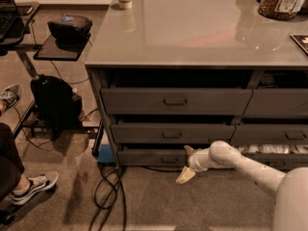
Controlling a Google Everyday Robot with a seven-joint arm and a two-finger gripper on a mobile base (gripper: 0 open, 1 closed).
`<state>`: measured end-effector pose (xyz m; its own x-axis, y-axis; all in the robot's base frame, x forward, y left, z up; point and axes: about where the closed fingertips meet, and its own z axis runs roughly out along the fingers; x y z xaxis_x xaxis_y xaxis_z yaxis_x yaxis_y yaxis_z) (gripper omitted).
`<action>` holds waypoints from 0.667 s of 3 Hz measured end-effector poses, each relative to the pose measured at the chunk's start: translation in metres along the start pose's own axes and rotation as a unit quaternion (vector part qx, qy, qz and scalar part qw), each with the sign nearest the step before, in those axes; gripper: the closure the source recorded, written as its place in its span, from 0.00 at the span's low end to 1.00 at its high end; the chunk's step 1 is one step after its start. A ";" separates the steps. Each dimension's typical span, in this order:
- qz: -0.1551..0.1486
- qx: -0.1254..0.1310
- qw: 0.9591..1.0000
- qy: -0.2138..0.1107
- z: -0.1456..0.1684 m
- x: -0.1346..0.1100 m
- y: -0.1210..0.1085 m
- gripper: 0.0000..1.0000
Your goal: Open bottom drawer
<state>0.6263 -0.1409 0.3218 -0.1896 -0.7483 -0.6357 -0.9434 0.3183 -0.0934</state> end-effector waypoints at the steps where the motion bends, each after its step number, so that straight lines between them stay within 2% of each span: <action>1: -0.018 0.022 1.000 0.005 0.011 0.049 -0.009 0.00; 2: -0.035 0.030 0.999 0.017 0.014 0.085 -0.017 0.00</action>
Offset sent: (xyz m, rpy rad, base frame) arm 0.0092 -0.0992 -0.0886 -0.1093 -0.1101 0.0196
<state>0.6305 -0.2019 0.2583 -0.1346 -0.7888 -0.5997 -0.9366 0.2988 -0.1828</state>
